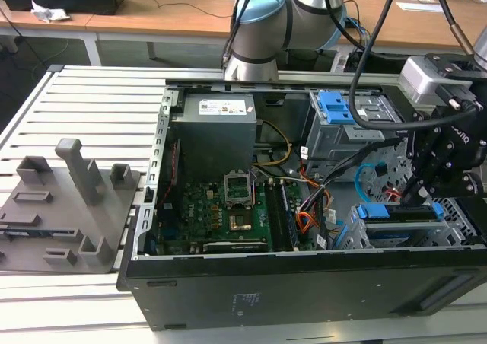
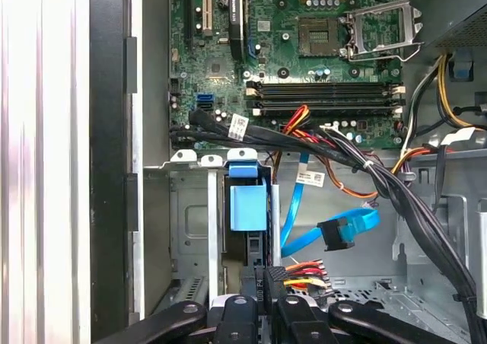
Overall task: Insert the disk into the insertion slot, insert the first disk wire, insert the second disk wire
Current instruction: 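Insert the first disk wire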
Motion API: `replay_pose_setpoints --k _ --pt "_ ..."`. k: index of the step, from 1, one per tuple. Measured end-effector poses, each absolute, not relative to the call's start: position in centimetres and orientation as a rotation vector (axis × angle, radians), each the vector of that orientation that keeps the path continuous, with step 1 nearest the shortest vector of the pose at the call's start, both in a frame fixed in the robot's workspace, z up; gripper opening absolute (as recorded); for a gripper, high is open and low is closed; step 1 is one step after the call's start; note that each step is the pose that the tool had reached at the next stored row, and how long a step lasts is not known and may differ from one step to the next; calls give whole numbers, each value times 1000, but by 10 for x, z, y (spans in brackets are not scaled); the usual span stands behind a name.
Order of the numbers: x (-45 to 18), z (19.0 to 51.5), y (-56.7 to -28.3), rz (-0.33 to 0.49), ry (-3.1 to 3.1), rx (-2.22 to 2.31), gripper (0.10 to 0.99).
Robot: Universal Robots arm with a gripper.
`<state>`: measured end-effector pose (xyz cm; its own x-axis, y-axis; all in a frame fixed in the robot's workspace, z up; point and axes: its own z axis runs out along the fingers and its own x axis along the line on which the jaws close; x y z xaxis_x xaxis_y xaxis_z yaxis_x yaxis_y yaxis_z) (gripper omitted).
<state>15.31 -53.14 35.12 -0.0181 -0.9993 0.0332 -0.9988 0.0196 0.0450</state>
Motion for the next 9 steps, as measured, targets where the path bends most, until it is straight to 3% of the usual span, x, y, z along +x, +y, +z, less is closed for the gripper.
replay_pose_setpoints --k 9 --pt "164 346 -531 -24 -2206 2165 169"
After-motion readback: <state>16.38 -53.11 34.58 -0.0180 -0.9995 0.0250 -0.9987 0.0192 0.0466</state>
